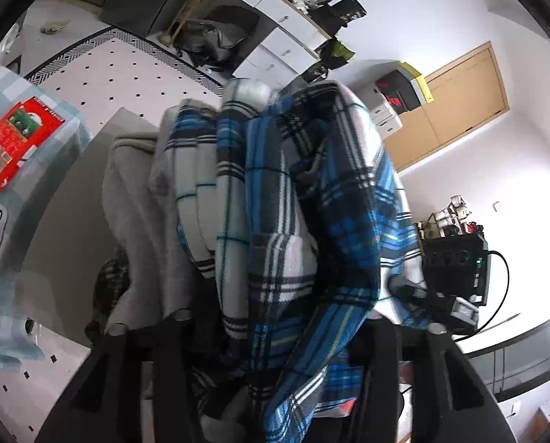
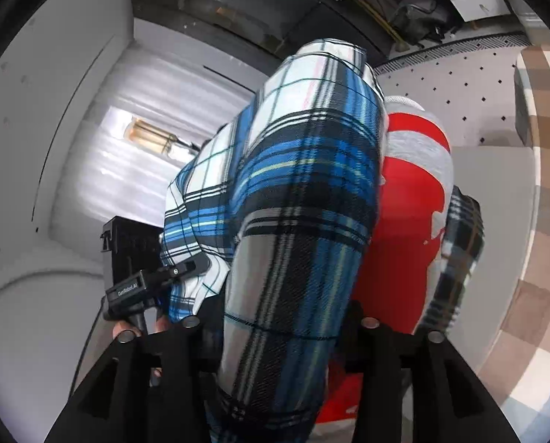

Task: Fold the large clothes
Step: 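Lift the folded shirt with both grippers and carry it toward the grey cabinet, then lower the folded shirt onto the clothes stack and open both grippers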

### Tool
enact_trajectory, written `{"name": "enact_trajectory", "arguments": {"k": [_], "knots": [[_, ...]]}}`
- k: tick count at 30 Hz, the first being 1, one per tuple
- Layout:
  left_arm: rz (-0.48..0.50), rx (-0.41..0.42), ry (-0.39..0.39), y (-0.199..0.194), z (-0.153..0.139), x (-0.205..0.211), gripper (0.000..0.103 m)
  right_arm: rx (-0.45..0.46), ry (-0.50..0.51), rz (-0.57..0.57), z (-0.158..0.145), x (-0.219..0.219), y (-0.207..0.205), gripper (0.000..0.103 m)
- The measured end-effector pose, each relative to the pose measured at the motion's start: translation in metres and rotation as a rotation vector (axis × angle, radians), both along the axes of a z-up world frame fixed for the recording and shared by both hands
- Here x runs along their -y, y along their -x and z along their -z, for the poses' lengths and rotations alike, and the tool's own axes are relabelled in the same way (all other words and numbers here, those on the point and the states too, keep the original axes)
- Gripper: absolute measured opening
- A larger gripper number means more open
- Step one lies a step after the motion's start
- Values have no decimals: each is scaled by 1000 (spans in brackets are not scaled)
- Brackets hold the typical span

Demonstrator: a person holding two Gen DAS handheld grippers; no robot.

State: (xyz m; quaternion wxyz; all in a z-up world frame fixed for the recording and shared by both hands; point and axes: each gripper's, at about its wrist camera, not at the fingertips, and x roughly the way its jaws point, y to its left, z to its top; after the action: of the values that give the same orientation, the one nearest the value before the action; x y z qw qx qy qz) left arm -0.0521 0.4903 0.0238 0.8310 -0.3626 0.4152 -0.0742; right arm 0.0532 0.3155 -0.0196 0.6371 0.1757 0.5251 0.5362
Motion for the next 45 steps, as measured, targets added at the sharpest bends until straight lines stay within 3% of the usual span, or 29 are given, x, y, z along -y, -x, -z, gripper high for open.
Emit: {"name": "enact_trajectory", "arguments": {"k": [3, 7, 12, 15, 17, 19, 23, 26, 27, 29, 32, 35, 38, 42, 43, 45], "knots": [[-62, -13, -80, 1, -10, -16, 64, 48, 85, 36, -7, 5, 0, 96], [-115, -26, -131, 6, -15, -15, 69, 203, 153, 53, -21, 10, 6, 98], [-157, -74, -222, 16, -26, -18, 69, 303, 264, 56, -22, 0, 12, 97], [-232, -91, -359, 31, -38, -14, 69, 386, 290, 47, -34, 4, 22, 97], [-262, -70, -435, 43, -47, -6, 69, 454, 265, 65, -52, 9, 24, 97], [-220, -42, -466, 42, -53, 6, 69, 525, 213, 78, -79, 6, 21, 97], [-282, -43, -554, 51, -55, 15, 69, 610, 201, 8, -116, -38, 22, 97], [-306, 112, -505, 78, -70, 23, 69, 531, 229, -113, -121, -91, 17, 97], [-291, 189, -485, 91, -78, 30, 69, 443, 235, -161, -115, -110, 12, 97], [-226, 241, -473, 99, -79, 39, 69, 327, 240, -194, -103, -136, 2, 97], [-152, 200, -409, 81, -53, 33, 69, 96, 285, -253, -70, -176, -14, 99], [-162, 117, -355, 59, -14, 11, 69, 75, 354, -231, -48, -193, -24, 99], [-175, 129, -240, 48, 23, -19, 68, 35, 357, -211, -33, -195, -37, 94], [-193, 165, -196, 44, 39, -38, 68, -6, 423, -155, -14, -190, -54, 53], [-191, 166, -190, 42, 42, -42, 68, -18, 426, -141, -13, -188, -57, 48], [-196, 168, -178, 43, 41, -48, 68, -5, 414, -150, -23, -183, -52, 48]]}}
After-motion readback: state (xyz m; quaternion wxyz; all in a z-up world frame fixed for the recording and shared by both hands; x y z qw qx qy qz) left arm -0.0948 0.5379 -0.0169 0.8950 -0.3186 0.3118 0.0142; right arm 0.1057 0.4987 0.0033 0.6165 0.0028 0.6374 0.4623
